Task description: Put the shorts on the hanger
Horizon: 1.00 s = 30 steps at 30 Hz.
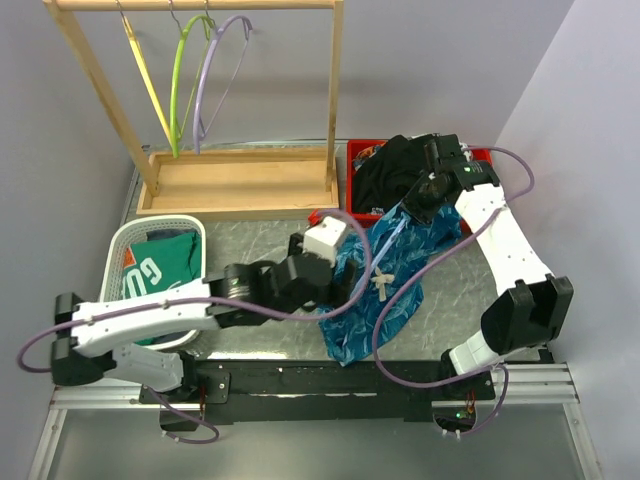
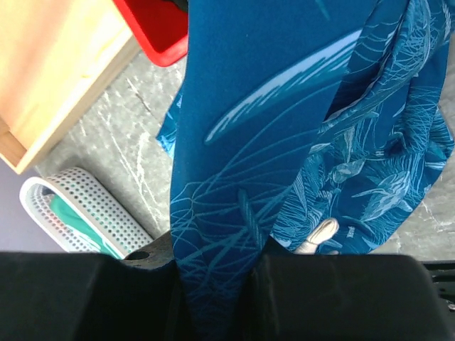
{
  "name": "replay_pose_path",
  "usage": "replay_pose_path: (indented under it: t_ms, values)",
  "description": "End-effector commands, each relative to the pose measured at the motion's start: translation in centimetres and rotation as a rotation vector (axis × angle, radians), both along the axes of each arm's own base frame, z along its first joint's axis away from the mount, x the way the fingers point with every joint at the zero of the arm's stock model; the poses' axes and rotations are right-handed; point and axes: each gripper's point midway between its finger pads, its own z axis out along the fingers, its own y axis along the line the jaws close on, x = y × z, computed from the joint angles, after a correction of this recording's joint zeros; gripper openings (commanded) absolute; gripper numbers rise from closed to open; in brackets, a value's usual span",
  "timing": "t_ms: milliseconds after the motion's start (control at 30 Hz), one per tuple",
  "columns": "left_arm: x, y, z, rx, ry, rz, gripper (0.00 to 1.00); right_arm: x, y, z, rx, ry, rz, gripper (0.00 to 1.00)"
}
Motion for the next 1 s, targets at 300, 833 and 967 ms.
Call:
replay_pose_path:
  t_ms: [300,833,967]
  values:
    - [-7.2,1.9,-7.0,-0.068,-0.002,0.006,0.87,0.6,-0.2,1.9,0.015,-0.059,0.01,0.0]
    - [-4.5,-1.0,-11.8,-0.165,-0.198,0.092,0.84,-0.4,-0.5,1.8,0.014,-0.045,-0.016,0.0]
    - [-4.0,-2.1,-12.0,-0.166,-0.256,0.037,0.74,-0.6,-0.6,2.0,0.013,-0.048,-0.022,0.0]
